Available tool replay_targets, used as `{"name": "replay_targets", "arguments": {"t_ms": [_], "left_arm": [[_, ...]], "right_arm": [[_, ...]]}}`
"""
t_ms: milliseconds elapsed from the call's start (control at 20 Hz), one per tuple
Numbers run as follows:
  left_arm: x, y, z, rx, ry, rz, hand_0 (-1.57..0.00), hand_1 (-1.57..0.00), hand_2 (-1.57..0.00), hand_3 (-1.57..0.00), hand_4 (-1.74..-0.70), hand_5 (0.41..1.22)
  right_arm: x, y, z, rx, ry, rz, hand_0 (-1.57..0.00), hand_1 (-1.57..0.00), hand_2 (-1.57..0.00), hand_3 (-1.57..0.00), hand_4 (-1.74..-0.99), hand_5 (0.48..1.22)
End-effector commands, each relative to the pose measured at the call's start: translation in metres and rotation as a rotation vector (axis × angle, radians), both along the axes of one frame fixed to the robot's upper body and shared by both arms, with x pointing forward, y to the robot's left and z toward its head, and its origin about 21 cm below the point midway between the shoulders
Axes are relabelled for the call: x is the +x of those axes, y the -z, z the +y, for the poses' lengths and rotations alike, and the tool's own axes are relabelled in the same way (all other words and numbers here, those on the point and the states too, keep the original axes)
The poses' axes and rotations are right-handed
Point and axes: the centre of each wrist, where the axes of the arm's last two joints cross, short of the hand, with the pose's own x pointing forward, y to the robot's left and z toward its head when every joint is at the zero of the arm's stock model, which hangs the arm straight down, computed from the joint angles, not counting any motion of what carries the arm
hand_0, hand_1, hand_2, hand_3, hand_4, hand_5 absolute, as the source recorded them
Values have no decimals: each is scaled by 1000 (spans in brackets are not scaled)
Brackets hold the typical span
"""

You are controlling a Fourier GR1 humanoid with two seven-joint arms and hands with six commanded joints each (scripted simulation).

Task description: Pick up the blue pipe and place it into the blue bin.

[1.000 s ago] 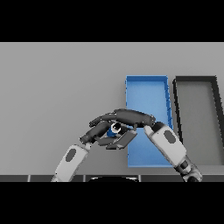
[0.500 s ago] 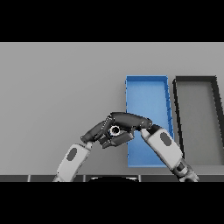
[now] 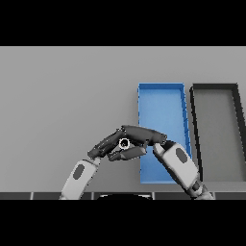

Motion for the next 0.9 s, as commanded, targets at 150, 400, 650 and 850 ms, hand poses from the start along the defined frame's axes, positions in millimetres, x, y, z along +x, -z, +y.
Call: {"name": "replay_targets", "arguments": {"t_ms": [150, 400, 650, 850], "left_arm": [[6, 0, 4, 81, 47, 0, -481, -448, -437, -344, -1186, 1148], [8, 1, 7, 142, 24, 72, -157, -146, -143, -112, -1011, 785], [7, 3, 7, 140, -2, 108, -51, -47, -46, -36, -973, 578], [9, 7, 6, 158, -22, 132, -20, -19, -18, -14, -971, 519]], "right_arm": [[-3, -1, 3, -12, 18, 1, -1565, -1566, -1566, -1563, -1498, 1213], [-4, -2, 4, 27, 20, -20, -1569, -1569, -1569, -1568, -1499, 1218], [-1, -4, 5, 29, 24, -17, -1570, -1570, -1570, -1570, -1499, 1220], [3, -17, 3, 79, 31, 9, -1571, -1571, -1571, -1571, -1496, 1221]]}}
